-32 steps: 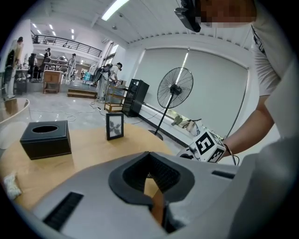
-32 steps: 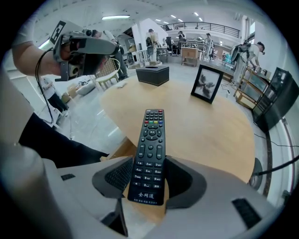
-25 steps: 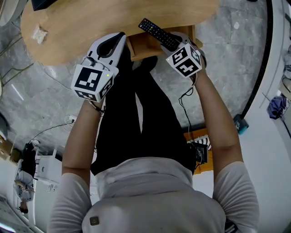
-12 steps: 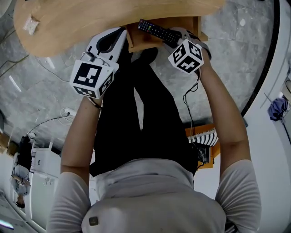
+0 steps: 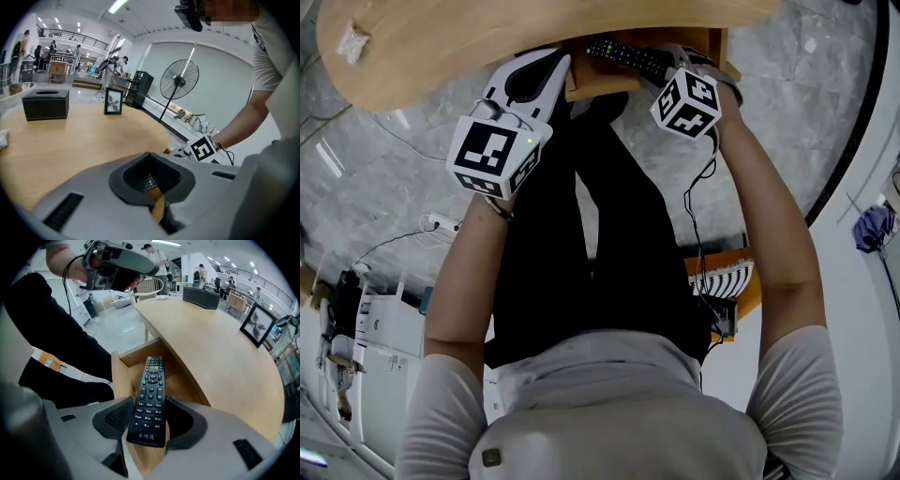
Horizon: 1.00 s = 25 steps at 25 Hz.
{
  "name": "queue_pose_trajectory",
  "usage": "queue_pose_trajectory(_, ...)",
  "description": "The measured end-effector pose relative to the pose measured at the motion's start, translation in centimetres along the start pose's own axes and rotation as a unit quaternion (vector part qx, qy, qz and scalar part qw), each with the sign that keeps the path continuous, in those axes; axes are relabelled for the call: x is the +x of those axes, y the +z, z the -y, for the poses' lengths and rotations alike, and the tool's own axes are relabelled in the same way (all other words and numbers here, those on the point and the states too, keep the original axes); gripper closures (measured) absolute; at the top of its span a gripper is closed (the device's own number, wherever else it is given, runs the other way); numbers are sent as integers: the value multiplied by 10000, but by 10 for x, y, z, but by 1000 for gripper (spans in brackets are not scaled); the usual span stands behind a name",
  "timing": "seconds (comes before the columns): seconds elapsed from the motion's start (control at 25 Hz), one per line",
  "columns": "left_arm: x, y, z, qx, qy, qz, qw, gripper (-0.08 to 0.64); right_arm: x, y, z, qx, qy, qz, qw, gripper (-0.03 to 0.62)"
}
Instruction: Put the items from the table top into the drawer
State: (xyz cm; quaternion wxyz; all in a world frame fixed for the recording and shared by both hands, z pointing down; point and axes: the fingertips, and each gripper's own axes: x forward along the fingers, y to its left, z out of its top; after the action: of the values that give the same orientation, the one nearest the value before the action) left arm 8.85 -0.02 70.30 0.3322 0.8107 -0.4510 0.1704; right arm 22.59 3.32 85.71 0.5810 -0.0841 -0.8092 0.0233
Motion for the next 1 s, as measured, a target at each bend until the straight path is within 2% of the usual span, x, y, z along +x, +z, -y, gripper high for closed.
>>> queue_pose_trajectory(0.28, 7, -14, -6, -80, -14, -65, 9999, 551, 26, -10, 6, -317, 90, -249, 9991, 364)
queue_pose_trajectory(0.6, 6, -13, -10, -112, -33, -117, 9999, 551, 41, -17, 14, -392, 176, -475, 9979, 362)
queue_pose_trajectory(1.0, 14, -18, -14, -174, -74, -187, 9996, 551, 58, -32, 23, -473, 32, -634, 9969, 359)
